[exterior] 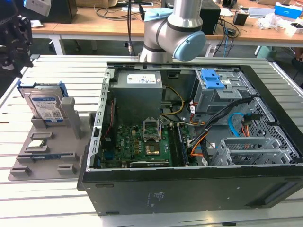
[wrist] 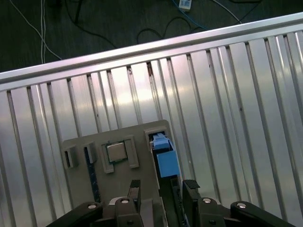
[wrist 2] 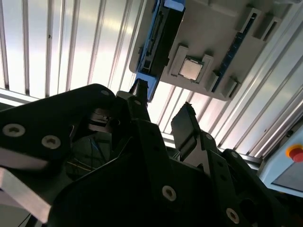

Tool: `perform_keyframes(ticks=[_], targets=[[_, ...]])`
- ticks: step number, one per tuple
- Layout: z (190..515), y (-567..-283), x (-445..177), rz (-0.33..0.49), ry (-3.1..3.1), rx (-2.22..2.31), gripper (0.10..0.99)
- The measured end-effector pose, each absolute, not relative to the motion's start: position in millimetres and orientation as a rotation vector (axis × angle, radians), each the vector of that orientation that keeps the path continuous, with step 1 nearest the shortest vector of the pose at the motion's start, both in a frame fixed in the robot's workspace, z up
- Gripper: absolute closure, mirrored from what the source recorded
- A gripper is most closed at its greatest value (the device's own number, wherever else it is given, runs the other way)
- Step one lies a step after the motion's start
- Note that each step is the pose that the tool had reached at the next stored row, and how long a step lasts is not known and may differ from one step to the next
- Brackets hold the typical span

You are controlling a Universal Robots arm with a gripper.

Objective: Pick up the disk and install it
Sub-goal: 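Pick up the disk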

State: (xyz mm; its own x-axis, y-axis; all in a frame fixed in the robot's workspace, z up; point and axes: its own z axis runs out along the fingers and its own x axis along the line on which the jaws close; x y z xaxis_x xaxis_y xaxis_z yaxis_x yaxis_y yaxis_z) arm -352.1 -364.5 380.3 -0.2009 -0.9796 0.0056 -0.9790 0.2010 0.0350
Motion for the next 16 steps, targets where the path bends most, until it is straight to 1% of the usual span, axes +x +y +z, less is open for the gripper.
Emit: perform_keyframes(ticks=[8, 16], targets=[[373, -364, -349, -0.037, -2.414, 1.969, 0.604], [352, -364, -347, -0.036, -2.396, 1.990, 0.604]])
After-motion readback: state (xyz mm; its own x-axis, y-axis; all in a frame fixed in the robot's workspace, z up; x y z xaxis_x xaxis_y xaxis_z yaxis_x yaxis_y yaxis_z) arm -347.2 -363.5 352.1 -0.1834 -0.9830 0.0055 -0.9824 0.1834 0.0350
